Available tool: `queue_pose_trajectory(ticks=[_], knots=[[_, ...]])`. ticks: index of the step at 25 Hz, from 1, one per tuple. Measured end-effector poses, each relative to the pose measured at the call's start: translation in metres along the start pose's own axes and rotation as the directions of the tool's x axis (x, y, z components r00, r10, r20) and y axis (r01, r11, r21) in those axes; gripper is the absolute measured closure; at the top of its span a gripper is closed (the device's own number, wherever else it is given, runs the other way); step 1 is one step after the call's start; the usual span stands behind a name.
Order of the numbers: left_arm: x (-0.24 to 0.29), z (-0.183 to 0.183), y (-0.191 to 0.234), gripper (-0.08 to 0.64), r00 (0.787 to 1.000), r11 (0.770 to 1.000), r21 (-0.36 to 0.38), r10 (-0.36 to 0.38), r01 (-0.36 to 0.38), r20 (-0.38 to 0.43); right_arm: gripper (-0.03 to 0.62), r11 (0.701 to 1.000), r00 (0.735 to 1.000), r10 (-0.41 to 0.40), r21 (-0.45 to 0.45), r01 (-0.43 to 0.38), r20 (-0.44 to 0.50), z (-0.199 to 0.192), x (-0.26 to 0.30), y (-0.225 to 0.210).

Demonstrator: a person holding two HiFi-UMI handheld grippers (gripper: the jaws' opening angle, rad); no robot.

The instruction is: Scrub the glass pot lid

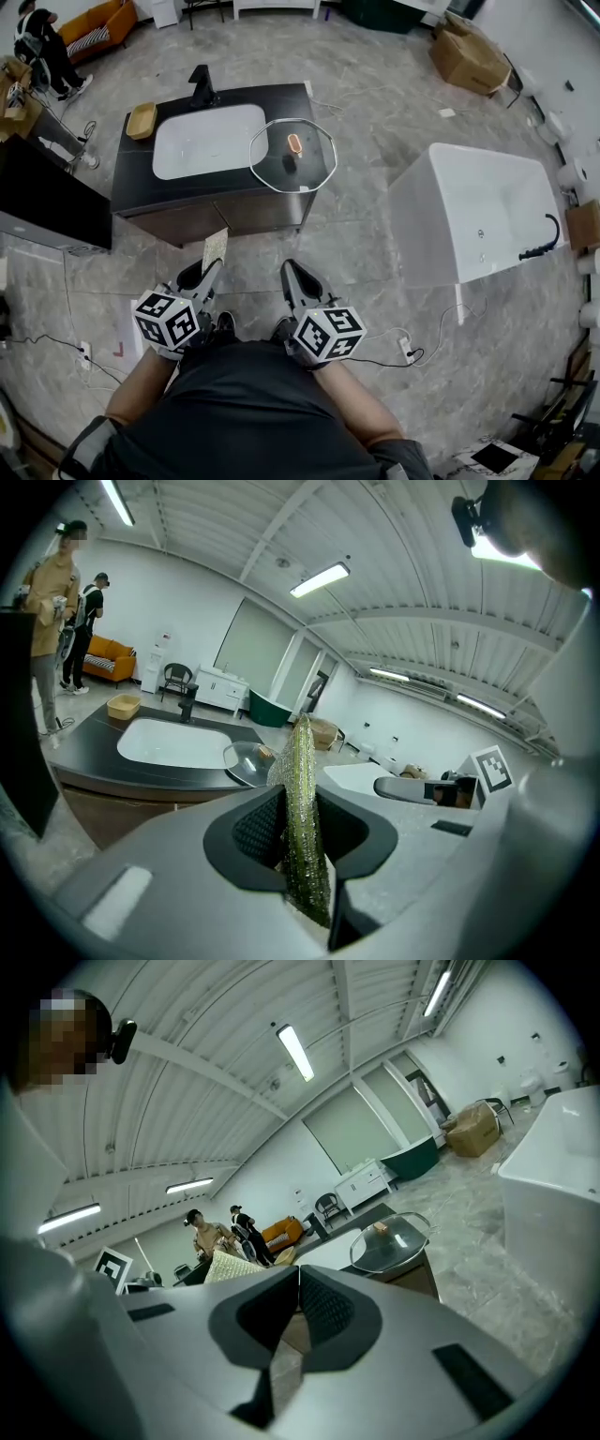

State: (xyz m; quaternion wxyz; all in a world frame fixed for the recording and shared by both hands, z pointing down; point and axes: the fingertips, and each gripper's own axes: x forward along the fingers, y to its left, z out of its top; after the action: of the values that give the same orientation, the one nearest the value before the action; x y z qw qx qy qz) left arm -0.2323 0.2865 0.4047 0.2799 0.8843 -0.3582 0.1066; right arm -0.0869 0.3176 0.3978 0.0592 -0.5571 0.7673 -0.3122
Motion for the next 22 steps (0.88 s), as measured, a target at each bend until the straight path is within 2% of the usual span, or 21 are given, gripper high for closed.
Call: queue_pose_trajectory(ticks=[5,10,16,22], knots=[[0.014,-0.003,-0.03,0.485,1.0,1.0,-0.01,0.028,-0.028,0.0,0.584,0.999,1.0,0.03,0.038,-0.029,-0.007,0.008,-0.012,-0.023],[0.021,-0.003,-0.03,0.485,0.997,0.996,-0.035,0.077,-0.077,0.002,0.584,0.997,0.999,0.038,0.067,-0.036,-0.035,0.009,-0.01,-0.041],[0.041,0.001,-0.01,0.485,0.995,0.994,-0.06,0.094,-0.095,-0.013,0.584,0.997,0.997,0.027,0.077,-0.022,-0.07,0.009,0.016,-0.057],[0.095,0.027,0.029,0.485,0.998,0.996,-0.075,0.053,-0.055,-0.03,0.584,0.996,0.996,-0.044,0.08,0.05,-0.076,0.031,0.062,-0.089]])
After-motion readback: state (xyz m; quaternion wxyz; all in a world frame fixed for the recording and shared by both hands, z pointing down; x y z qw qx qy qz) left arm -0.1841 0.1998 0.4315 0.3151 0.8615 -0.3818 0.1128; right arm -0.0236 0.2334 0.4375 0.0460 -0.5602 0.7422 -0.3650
